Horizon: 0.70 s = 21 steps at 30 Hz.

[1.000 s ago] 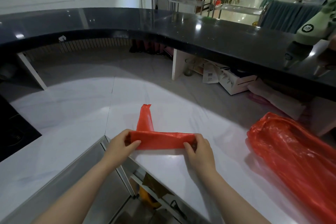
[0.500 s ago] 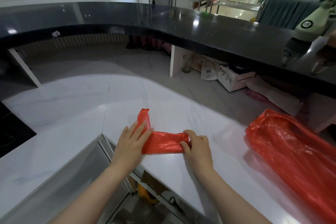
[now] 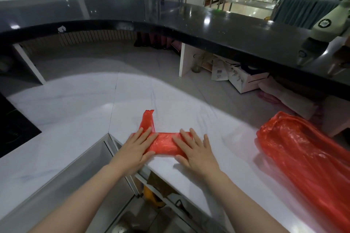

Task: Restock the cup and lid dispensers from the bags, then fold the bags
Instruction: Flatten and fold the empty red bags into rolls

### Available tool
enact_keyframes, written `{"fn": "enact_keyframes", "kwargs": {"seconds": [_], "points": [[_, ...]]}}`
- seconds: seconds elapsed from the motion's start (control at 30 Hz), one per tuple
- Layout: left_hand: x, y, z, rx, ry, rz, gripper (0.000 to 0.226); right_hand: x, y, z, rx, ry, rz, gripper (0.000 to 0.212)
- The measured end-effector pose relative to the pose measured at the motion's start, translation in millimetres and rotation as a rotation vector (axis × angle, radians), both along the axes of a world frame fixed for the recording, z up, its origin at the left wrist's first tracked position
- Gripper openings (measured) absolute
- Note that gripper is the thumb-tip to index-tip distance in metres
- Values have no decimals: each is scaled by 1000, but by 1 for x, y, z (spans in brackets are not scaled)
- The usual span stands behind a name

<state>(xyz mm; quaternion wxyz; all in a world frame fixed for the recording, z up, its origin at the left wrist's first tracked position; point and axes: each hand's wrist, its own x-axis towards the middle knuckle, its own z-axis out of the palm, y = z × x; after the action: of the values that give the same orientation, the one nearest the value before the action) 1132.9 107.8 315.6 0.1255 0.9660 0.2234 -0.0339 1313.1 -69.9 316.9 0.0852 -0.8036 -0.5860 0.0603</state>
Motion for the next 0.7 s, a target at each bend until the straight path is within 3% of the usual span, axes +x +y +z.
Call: {"fn": "enact_keyframes", "kwargs": {"seconds": [0.13, 0.27, 0.37, 0.5, 0.6, 0.7], "points": [[-4, 7, 5, -27, 17, -23, 84, 1, 5, -2, 23, 130, -55, 66], [-7, 6, 9, -190, -128, 53, 83, 0, -4, -1, 312, 279, -213, 52], [-10, 2, 11, -264, -266, 115, 71, 9, -6, 0, 377, 372, -255, 34], [-7, 0, 15, -341, -482, 232, 38, 14, -4, 2, 413, 473, -340, 18], [-1, -3, 18, -444, -532, 372, 17, 13, -4, 1, 491, 572, -468, 11], [7, -9, 22, -466, -542, 521, 24, 12, -3, 2, 529, 623, -540, 18]]}}
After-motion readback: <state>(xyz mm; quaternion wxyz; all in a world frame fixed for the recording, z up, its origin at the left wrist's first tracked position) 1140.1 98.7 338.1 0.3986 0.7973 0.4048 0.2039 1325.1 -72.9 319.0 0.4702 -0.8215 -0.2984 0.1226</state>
